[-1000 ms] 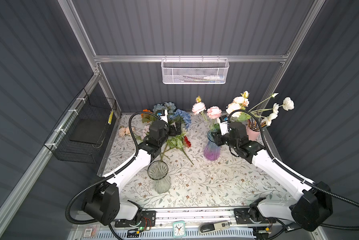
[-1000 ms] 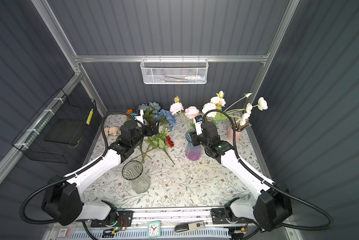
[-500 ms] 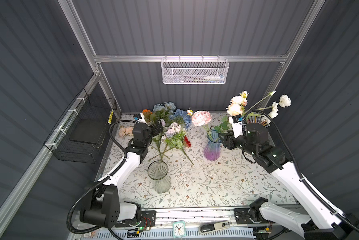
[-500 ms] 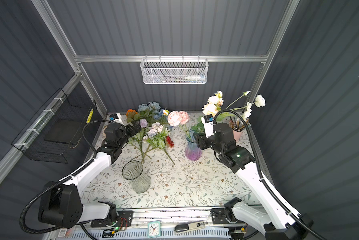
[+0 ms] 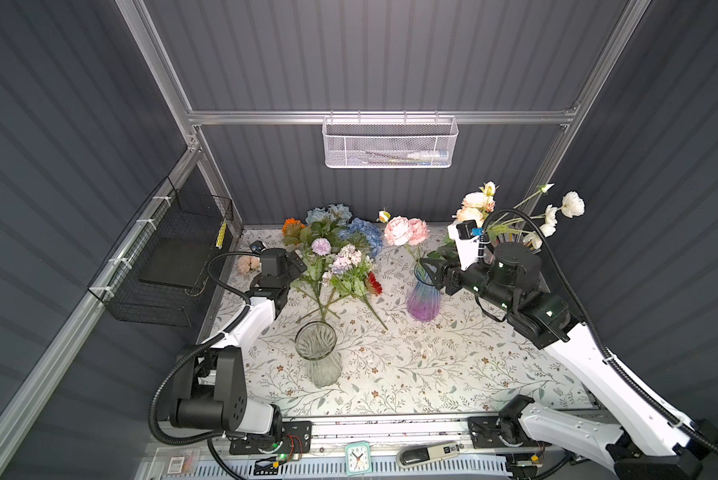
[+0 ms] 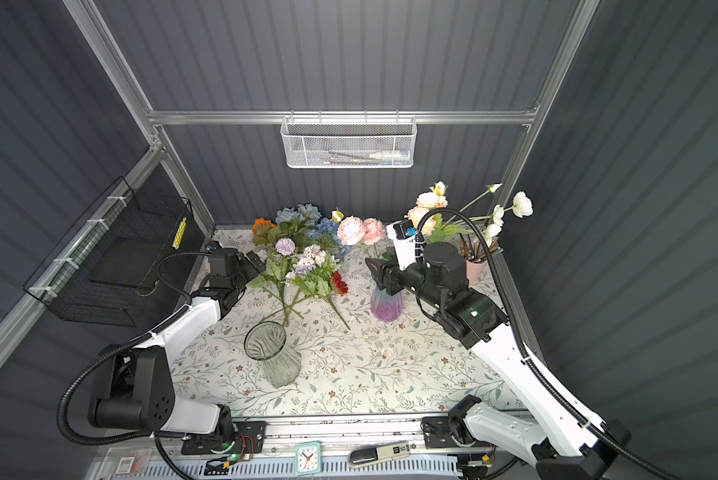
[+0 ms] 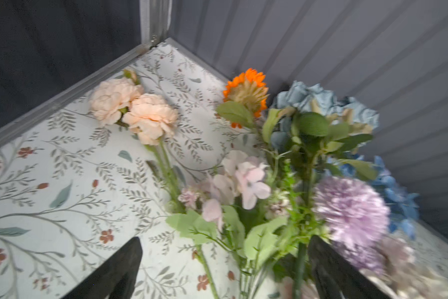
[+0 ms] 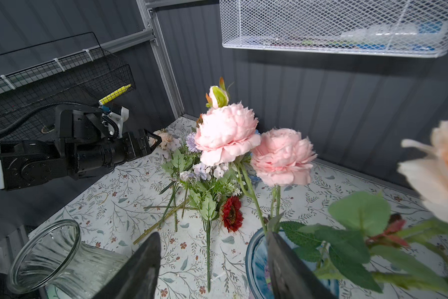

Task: Arrange the flowers into the vase
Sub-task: 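Move the left gripper to the peach carnations at the pile's far corner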

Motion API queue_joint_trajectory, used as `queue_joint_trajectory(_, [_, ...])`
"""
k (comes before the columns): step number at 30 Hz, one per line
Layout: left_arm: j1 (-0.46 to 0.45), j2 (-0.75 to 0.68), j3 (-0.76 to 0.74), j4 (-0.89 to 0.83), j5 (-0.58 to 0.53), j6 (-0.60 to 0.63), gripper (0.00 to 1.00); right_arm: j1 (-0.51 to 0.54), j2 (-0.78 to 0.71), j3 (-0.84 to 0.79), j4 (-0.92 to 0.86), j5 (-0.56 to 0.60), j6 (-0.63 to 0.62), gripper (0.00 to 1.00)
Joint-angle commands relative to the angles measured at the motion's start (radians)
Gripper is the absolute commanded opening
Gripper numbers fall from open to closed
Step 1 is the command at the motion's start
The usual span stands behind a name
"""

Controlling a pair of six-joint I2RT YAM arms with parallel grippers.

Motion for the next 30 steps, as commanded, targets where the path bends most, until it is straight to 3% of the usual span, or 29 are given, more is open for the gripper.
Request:
queue_joint_trajectory(1, [0.022,0.069,0.076,-0.099,-0.126,0.058,1.0,0.006,0.006,0.02,0.099,-0.003,-0.025,0.67])
queue_joint_trajectory(8, [0.076,0.293,0.235,-0.165,-0.153,0.059,0.99,0.008,-0.011,-0.032,0.158,0.022,-0.058,0.69])
queue_joint_trajectory(15, [0.118,0.451,0.362,-0.191,-0.136,-0.019,0.8,0.008,-0.04,-0.072,0.167,0.056,-0.093,0.71])
queue_joint_trajectory(22, [0.131,0.605,0.525,-0.261,-0.112,-0.042,0.78,0.008,-0.056,-0.088,0.165,0.076,-0.112,0.73])
queue_joint_trajectory(26, [0.14,0.639,0.542,-0.282,-0.108,-0.031,0.71,0.009,-0.058,-0.091,0.167,0.086,-0.123,0.73])
queue_joint_trajectory(30, [0.161,0.619,0.477,-0.277,-0.087,-0.001,0.56,0.008,-0.056,-0.099,0.181,0.099,-0.135,0.74])
